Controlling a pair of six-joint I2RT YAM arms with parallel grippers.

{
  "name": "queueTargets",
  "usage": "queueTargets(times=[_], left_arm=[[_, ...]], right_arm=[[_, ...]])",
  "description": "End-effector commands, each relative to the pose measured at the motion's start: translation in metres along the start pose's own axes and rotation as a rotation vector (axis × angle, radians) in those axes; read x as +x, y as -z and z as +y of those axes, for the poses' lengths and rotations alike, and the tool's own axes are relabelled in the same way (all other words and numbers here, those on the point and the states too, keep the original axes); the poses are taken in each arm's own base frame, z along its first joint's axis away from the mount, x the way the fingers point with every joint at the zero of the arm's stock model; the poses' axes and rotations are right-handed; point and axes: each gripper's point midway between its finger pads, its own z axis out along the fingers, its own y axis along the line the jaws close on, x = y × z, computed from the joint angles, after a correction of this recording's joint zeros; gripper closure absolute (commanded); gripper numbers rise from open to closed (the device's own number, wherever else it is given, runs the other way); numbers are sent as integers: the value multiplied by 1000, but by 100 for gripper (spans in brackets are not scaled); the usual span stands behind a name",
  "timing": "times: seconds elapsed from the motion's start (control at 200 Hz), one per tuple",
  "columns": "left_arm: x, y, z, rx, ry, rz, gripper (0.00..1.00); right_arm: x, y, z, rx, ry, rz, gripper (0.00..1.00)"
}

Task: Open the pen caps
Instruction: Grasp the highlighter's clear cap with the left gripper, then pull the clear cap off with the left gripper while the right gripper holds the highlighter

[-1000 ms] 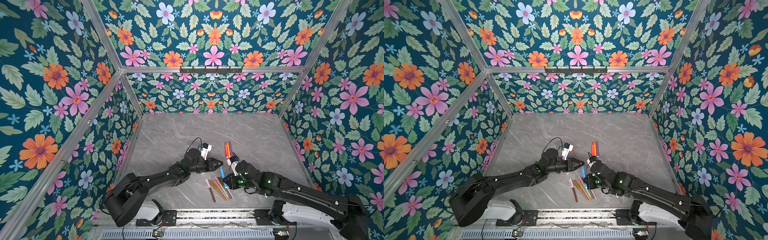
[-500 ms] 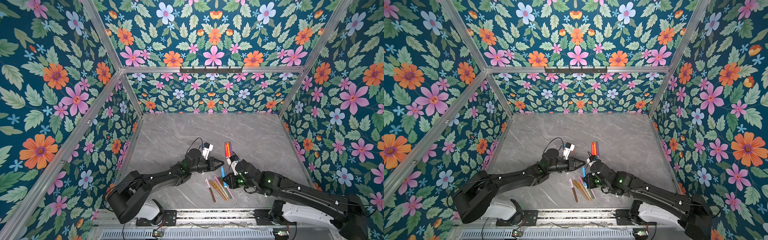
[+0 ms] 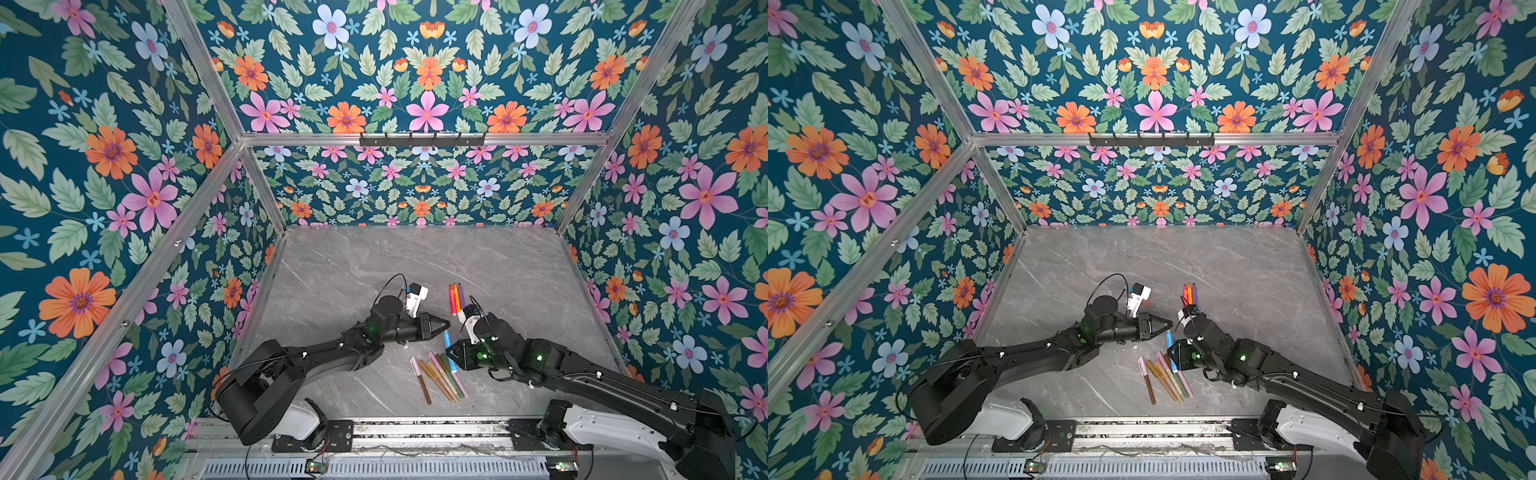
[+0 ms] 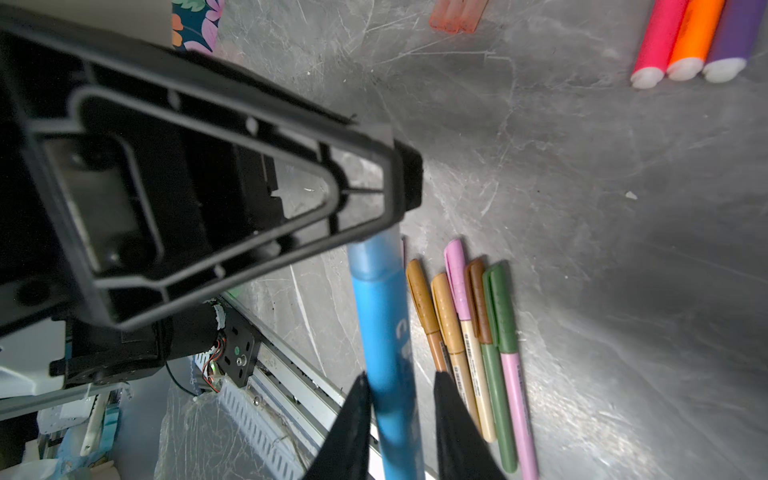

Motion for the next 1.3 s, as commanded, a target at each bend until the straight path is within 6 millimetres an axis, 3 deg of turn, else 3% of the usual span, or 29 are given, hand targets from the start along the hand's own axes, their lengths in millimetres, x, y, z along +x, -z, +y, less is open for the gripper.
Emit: queueTargets(times=[0.0,0.095,0.22,0.365,0.605,0.78,0.89,1.12,1.295], left_arm=[[-4,0,-13,46,-11,-6,100],[-6,0,-15,49,-13,-9,100],[-10,-2,-16,38,-33,-13,100],[-30,-1,-11,-32,-80,-29,100],[-110,26,-3,-72,-100,-165,100],[-127,29,9,-88,-94,-187,100],[-134,34,36,-162,-90,-195,100],[-138,61,139,-621,-91,-117,100],[-133,72,186,-841,-104,-34,100]], right_arm=[[-4,-5,2,-7,-6,2,71],[-1,-10,4,-14,-2,24,73],[1,-12,3,-23,-7,27,100],[8,-11,-3,-18,-20,31,100],[30,-12,-12,-47,-68,53,100],[32,-6,-17,-41,-69,37,100],[32,-4,-24,-5,-66,35,100],[32,1,-35,34,-77,23,100],[33,3,-40,50,-86,26,100]])
